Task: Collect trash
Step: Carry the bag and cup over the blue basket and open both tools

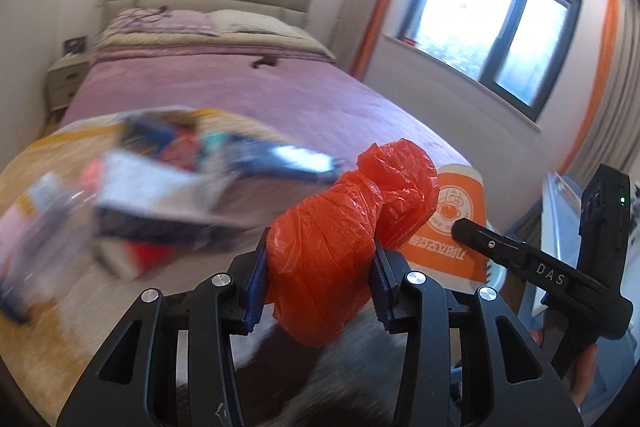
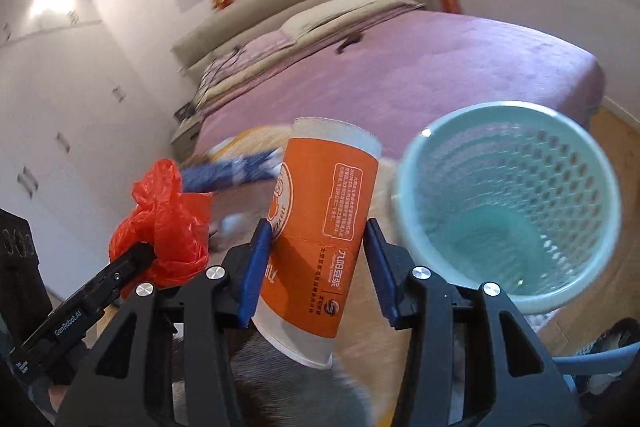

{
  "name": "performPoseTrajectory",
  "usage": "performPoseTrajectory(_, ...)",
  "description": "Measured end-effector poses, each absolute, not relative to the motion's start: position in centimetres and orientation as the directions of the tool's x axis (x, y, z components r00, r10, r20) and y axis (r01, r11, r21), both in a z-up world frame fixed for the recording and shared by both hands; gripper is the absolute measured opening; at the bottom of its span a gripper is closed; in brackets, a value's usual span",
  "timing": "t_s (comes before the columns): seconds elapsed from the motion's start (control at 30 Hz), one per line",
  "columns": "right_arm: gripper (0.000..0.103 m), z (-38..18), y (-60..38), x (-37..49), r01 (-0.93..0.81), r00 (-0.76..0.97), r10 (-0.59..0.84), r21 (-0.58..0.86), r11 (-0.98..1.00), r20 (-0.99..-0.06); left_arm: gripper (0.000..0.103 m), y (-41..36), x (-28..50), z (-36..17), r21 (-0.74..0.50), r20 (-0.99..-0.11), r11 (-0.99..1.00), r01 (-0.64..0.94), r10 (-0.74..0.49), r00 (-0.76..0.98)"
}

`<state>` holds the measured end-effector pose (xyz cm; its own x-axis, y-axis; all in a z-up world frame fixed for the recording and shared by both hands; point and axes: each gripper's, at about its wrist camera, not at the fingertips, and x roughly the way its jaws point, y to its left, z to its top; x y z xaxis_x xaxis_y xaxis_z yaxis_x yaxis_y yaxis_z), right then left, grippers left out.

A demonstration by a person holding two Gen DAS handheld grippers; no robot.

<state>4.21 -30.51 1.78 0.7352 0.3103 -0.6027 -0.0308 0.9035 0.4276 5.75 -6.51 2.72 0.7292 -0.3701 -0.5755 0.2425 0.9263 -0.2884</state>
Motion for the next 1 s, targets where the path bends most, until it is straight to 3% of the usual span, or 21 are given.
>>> performPoseTrajectory(0.17,0.044,1.1,-36.8,4.7,0.098,0.769,0.183,0.396,0.913,-0.613,0.041,-12.5,8.8,2.3,-0.281,-0.585,0.903,0.326,-0.430,0.687)
performPoseTrajectory(0.37,0.044,-2.5,-41.2,6.4,0.235,0.725,0.023,0.278,0.931,-0.688,0.041,-19.7,12.5,0.3,-0.267,-0.615,0.878,0.396,-0.472,0.632)
performPoseTrajectory(0.8,0.045,-7.3,-41.6,8.9,0.284,0.616,-0.051,0.161,0.945,-0.786,0.041,-26.0,16.5,-5.8,-0.227,-0.742,0.889,0.398,-0.422,0.520)
performPoseTrajectory(1.0,0.045,-7.9,-41.5,9.4,0.286,0.592,-0.033,0.171,0.943,-0.805,0.045,-26.7,17.0,-6.2,-0.209,-0.775,0.894,0.397,-0.399,0.490)
